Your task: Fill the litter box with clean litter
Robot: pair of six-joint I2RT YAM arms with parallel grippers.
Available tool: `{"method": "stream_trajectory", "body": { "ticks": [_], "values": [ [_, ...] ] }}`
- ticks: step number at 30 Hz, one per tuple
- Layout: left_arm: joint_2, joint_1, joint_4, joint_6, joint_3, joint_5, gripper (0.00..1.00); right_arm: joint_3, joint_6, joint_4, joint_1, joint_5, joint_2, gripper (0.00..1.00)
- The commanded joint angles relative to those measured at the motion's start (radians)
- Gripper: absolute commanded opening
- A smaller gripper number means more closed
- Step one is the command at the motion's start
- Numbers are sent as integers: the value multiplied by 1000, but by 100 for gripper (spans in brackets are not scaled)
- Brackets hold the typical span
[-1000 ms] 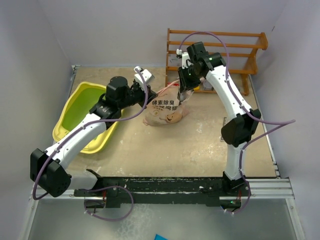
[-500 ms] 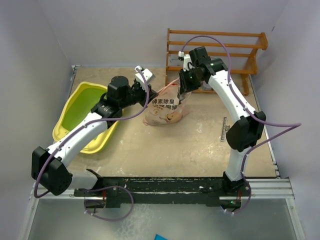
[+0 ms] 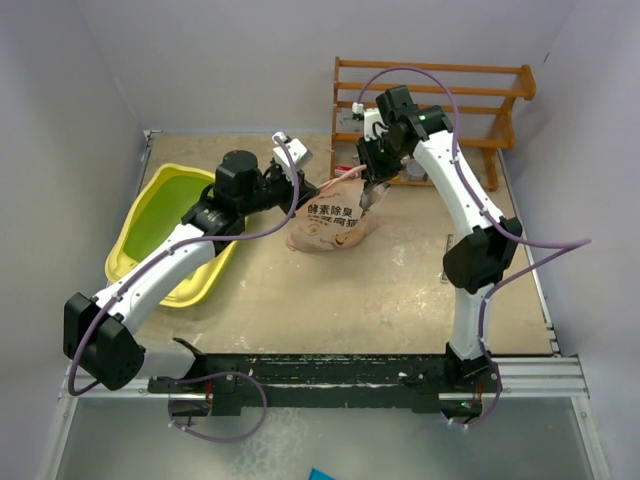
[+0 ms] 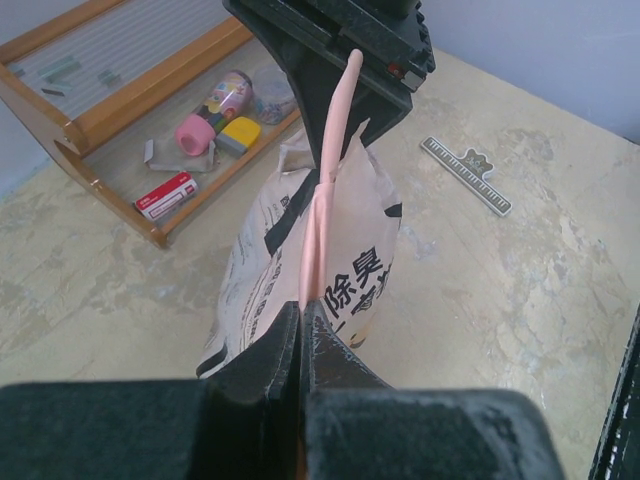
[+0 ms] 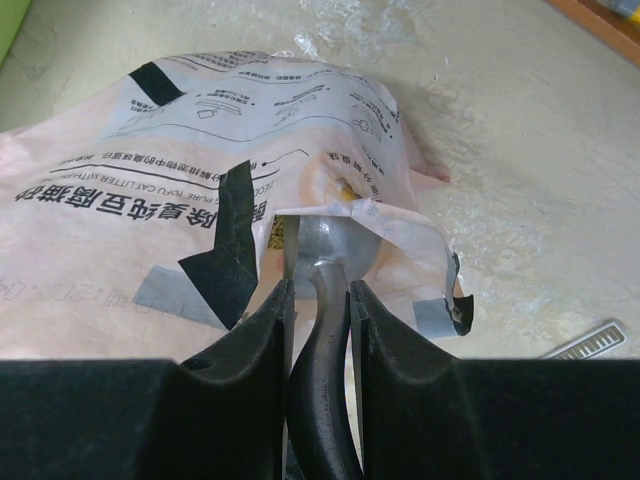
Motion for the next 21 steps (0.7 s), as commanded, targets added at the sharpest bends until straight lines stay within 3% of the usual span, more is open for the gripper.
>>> {"method": "stream_trajectory", "body": {
  "ticks": [1,11,21],
  "values": [
    [-38,-10,72,5,70,42,0,1,-35,-104,-4,-9,-38,0],
    [-53,-9,91,-16,56,31,0,-285,12,99,-6,-20,-93,0],
    [-68,-9,90,-28,38,27,0,-411,33,195,-16,-149,-124,0]
  ]
}}
